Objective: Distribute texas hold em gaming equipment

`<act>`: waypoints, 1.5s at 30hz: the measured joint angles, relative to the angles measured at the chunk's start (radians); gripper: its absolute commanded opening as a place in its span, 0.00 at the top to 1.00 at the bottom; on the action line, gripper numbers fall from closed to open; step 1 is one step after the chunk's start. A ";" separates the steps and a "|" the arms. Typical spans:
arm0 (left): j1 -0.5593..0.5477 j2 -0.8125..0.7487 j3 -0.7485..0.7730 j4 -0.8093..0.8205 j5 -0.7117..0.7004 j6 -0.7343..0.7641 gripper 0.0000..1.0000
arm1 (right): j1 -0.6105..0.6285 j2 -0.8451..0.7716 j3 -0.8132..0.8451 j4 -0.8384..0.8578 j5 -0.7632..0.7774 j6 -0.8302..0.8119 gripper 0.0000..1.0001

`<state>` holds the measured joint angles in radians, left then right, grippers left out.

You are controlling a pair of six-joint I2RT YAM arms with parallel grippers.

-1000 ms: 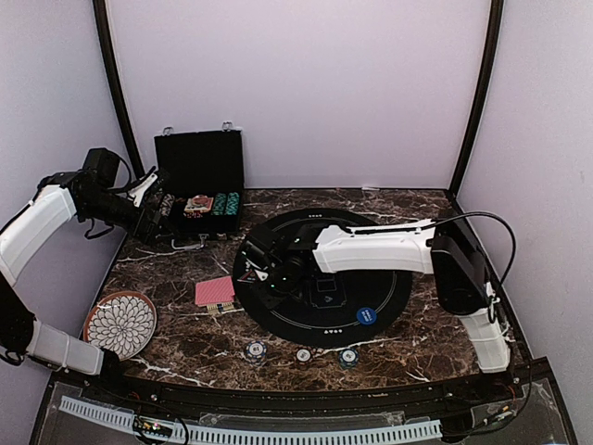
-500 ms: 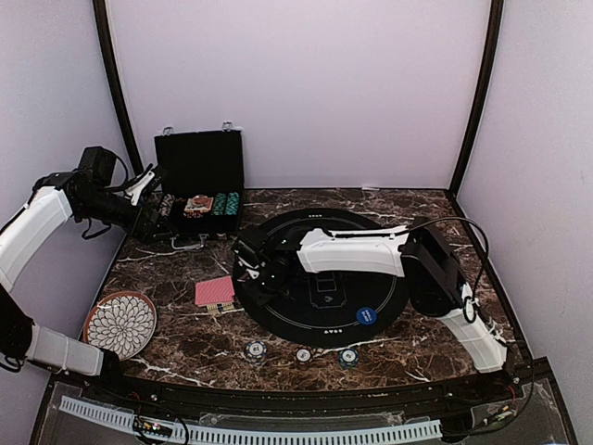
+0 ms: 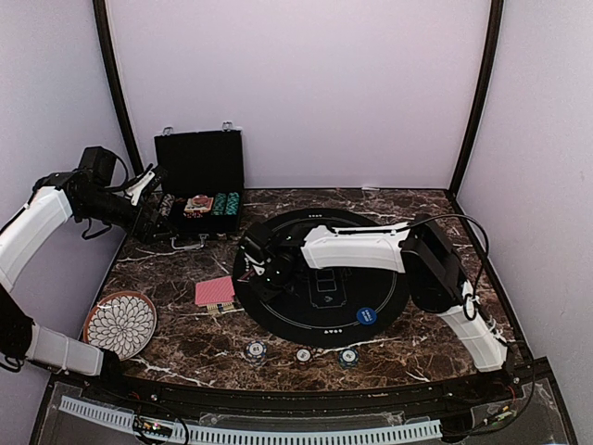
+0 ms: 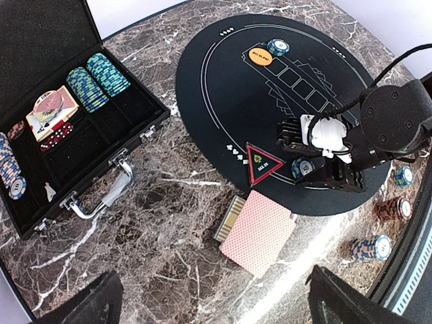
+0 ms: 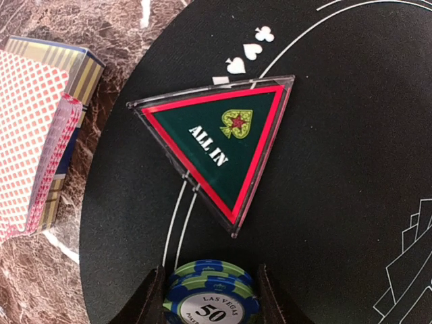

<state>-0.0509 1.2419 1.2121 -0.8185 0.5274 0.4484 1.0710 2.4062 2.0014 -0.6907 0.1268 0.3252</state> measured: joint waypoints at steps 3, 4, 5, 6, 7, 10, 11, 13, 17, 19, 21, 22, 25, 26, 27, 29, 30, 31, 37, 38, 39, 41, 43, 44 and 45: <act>0.000 0.000 0.000 0.000 0.000 0.000 0.01 | -0.001 -0.004 -0.015 0.018 -0.005 0.000 0.78; 0.000 0.000 0.000 0.000 0.001 0.000 0.01 | -0.001 -0.006 -0.021 0.024 -0.007 0.000 0.71; 0.000 0.000 0.000 0.000 0.001 0.000 0.01 | 0.000 -0.008 -0.026 0.029 -0.007 0.000 0.65; 0.000 0.000 0.000 0.000 0.001 0.000 0.01 | -0.001 -0.009 -0.027 0.031 -0.007 0.000 0.60; 0.000 0.000 0.000 0.000 0.002 0.000 0.01 | -0.001 -0.009 -0.027 0.032 -0.008 0.000 0.56; 0.000 0.000 0.000 0.000 0.005 0.000 0.01 | -0.001 -0.009 -0.027 0.032 -0.010 -0.002 0.43; 0.000 0.000 0.000 0.000 0.006 0.000 0.01 | -0.001 -0.009 -0.026 0.033 -0.010 -0.003 0.40; 0.000 0.000 0.000 0.000 0.008 0.000 0.01 | 0.000 -0.009 -0.023 0.033 -0.009 -0.005 0.35; 0.000 0.002 0.000 -0.004 0.011 0.001 0.01 | 0.000 -0.012 -0.022 0.025 0.014 -0.019 0.32; 0.000 0.002 0.000 -0.006 0.011 0.001 0.01 | -0.002 -0.024 -0.030 0.011 0.032 -0.026 0.32; 0.000 0.002 0.002 -0.008 0.011 0.001 0.01 | -0.004 -0.072 -0.072 0.002 0.044 -0.032 0.32; 0.000 0.002 0.004 -0.008 0.012 0.001 0.01 | -0.005 -0.103 -0.096 -0.005 0.050 -0.032 0.32; 0.000 0.002 0.008 -0.010 0.011 0.001 0.01 | -0.004 -0.227 -0.192 -0.008 0.053 -0.031 0.31; 0.000 0.002 0.009 -0.010 0.011 0.001 0.01 | -0.002 -0.270 -0.223 -0.008 0.053 -0.028 0.30; 0.000 0.002 0.009 -0.010 0.011 0.001 0.01 | 0.001 -0.327 -0.268 -0.005 0.053 -0.025 0.29; 0.000 0.002 0.009 -0.010 0.011 0.001 0.01 | 0.009 -0.440 -0.360 -0.005 0.050 -0.012 0.26; 0.000 0.002 0.009 -0.010 0.011 0.001 0.01 | 0.016 -0.492 -0.407 -0.006 0.050 -0.004 0.24; 0.000 0.003 0.009 -0.010 0.012 0.001 0.01 | 0.027 -0.544 -0.460 -0.006 0.050 0.005 0.23; -0.003 0.009 0.010 -0.010 0.011 0.001 0.01 | 0.129 -0.731 -0.744 -0.055 0.029 0.079 0.17; -0.004 0.010 0.010 -0.010 0.011 0.001 0.01 | 0.143 -0.747 -0.775 -0.068 0.023 0.089 0.16; -0.006 0.011 0.011 -0.011 0.011 0.001 0.01 | 0.160 -0.765 -0.811 -0.079 0.013 0.105 0.16; -0.009 0.015 0.012 -0.011 0.011 0.001 0.01 | 0.177 -0.792 -0.859 -0.101 -0.003 0.130 0.16; -0.010 0.019 0.013 -0.011 0.011 0.001 0.01 | 0.179 -0.805 -0.886 -0.106 -0.007 0.148 0.15; -0.011 0.022 0.014 -0.013 0.010 0.001 0.01 | 0.179 -0.808 -0.903 -0.106 -0.010 0.156 0.15; -0.011 0.024 0.016 -0.013 0.010 0.001 0.01 | 0.179 -0.808 -0.909 -0.106 -0.011 0.160 0.15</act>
<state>-0.0620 1.2659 1.2278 -0.8314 0.5377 0.4496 1.2503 1.5978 1.0920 -0.7967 0.1158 0.4854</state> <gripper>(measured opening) 0.988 0.845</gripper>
